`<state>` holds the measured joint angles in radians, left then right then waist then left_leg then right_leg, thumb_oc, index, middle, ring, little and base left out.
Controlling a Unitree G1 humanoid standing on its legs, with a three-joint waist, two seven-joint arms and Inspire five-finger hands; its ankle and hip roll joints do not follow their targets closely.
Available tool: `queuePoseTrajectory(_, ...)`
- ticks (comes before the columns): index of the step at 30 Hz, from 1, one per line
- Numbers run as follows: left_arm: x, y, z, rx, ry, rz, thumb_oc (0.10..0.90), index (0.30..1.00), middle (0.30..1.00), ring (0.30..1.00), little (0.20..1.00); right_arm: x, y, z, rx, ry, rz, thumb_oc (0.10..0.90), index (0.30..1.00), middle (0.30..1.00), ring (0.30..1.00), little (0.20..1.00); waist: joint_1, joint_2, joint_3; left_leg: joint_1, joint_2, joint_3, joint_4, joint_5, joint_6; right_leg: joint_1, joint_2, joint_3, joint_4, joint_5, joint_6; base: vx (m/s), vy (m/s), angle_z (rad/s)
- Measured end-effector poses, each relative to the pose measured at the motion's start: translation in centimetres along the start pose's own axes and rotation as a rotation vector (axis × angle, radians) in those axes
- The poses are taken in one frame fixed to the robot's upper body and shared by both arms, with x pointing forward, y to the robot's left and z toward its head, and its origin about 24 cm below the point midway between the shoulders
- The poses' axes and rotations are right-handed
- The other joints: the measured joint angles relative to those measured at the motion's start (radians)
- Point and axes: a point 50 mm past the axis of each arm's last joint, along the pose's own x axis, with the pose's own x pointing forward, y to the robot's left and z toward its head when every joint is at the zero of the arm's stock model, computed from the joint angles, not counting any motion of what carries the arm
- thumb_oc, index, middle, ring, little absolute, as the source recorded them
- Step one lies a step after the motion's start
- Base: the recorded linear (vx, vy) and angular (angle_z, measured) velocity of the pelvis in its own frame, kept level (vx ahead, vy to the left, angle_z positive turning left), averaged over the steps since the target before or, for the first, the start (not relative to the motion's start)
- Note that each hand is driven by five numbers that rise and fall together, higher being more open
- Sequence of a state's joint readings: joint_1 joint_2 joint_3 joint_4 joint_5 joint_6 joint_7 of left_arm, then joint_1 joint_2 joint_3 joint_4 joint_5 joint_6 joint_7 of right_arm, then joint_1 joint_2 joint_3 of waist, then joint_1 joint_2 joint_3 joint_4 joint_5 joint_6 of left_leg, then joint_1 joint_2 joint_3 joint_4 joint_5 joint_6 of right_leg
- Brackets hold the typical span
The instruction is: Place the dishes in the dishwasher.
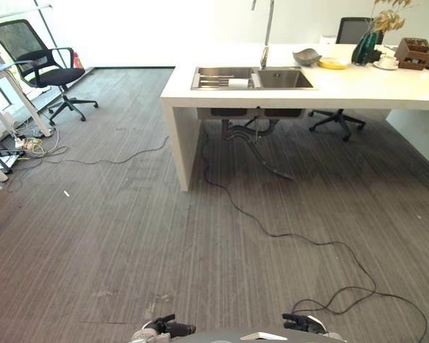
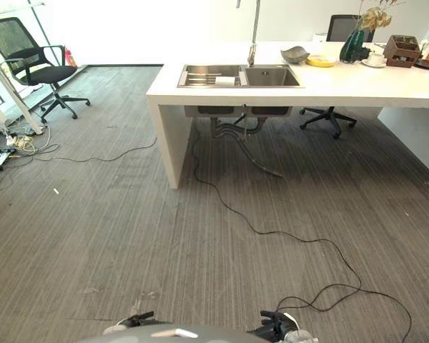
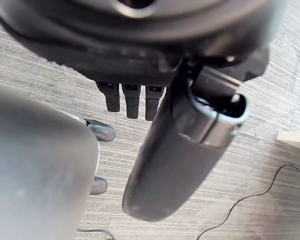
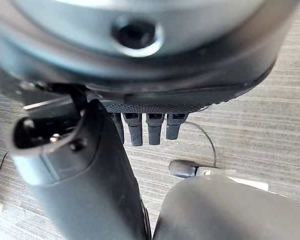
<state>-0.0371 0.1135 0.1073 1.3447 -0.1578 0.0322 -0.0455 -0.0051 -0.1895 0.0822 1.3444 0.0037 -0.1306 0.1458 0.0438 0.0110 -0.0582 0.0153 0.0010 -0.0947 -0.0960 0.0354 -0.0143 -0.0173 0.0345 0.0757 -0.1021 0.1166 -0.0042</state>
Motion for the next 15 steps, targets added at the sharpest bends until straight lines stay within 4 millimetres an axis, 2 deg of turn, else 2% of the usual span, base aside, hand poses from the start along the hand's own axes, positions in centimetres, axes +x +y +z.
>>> queuePoseTrajectory(12, 0.0, 0.4, -0.4, -0.114, 0.023, 0.007, 0.8, 0.9, 0.9, 0.9, 0.9, 0.1, 0.6, 1.0, -0.036, -0.043, 0.064, 0.8, 0.9, 0.9, 0.9, 0.9, 0.003, -0.009, 0.015, -0.01, 0.003, -0.012, 0.0, -0.001, -0.001, -0.002, 0.003, -0.014, 0.003, -0.003, -0.004, 0.03, -0.033, 0.04)
queuePoseTrajectory(14, 0.0, 0.2, -0.1, -0.141, 0.011, -0.019, 0.8, 0.9, 0.9, 0.9, 0.9, 0.1, 0.8, 1.7, -0.108, -0.08, 0.085, 0.8, 0.9, 0.9, 0.9, 0.9, 0.004, -0.008, 0.039, -0.048, 0.002, -0.03, 0.081, -0.012, -0.029, -0.005, 0.023, -0.01, 0.022, -0.019, -0.017, -0.01, -0.191, 0.3)
queuePoseTrajectory(15, 0.0, 0.3, 0.9, -0.172, -0.025, -0.031, 0.8, 0.9, 0.9, 0.9, 0.9, 0.1, 1.2, 2.5, -0.123, -0.117, 0.104, 0.8, 0.9, 0.9, 0.9, 0.9, 0.002, -0.047, 0.068, -0.136, -0.032, -0.03, 0.252, -0.022, -0.052, -0.022, 0.021, -0.01, 0.065, -0.054, -0.059, 0.0, -0.254, 0.91)
